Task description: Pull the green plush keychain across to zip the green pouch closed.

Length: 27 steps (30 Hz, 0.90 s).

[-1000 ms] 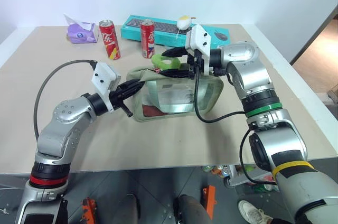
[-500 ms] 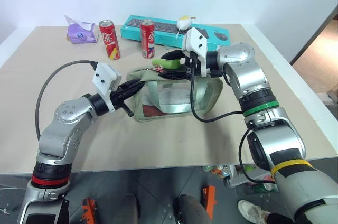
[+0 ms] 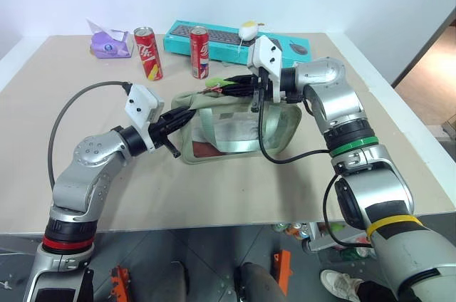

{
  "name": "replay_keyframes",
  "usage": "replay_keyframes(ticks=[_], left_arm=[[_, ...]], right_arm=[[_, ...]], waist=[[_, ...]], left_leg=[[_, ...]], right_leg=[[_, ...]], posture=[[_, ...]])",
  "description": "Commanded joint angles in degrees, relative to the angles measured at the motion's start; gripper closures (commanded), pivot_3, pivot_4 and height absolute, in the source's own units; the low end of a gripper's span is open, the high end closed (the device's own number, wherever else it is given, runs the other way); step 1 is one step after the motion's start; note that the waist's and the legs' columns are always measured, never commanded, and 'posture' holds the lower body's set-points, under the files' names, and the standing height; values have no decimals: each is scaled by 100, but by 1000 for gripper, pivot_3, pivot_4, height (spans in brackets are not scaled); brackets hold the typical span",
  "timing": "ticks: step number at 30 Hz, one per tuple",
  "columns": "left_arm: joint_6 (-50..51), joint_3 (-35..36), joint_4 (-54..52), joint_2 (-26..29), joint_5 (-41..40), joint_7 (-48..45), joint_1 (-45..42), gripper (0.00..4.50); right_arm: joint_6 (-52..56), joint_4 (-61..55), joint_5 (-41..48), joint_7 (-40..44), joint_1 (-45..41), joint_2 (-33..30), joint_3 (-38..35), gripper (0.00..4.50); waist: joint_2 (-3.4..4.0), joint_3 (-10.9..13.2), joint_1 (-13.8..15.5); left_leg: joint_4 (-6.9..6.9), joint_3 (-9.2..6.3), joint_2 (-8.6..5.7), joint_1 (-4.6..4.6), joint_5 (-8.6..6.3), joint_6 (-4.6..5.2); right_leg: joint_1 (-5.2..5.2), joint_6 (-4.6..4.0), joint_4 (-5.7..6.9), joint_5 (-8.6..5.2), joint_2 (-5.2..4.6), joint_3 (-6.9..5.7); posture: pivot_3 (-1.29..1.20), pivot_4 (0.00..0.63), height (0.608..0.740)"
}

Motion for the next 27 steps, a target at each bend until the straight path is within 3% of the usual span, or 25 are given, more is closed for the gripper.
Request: replay_keyframes(ticks=[1,16,27], left_arm=[[4,-8,-10,-62,-2,98,-81,4500],[373,194,57,-484,-294,673,-399,4500],[425,159,102,-411,-244,819,-474,4500]], right_arm=[[-201,-350,174,-76,-57,-132,-331,4448],[-319,-1062,216,-517,246,-702,-671,4448],[-207,-1237,241,-702,594,-961,-748,4448]], waist=[[0,0,0],[0,0,8],[0,1,3]], left_leg=[[0,0,0,0,0,0],[-10,0,0,-3,0,0],[-9,1,0,-2,0,0]], right_leg=[[0,1,0,0,0,0],[-7,-4,-2,-4,1,1],[-7,-1,-2,-5,1,2]], posture=[[0,150,740],[0,150,740],[0,150,740]])
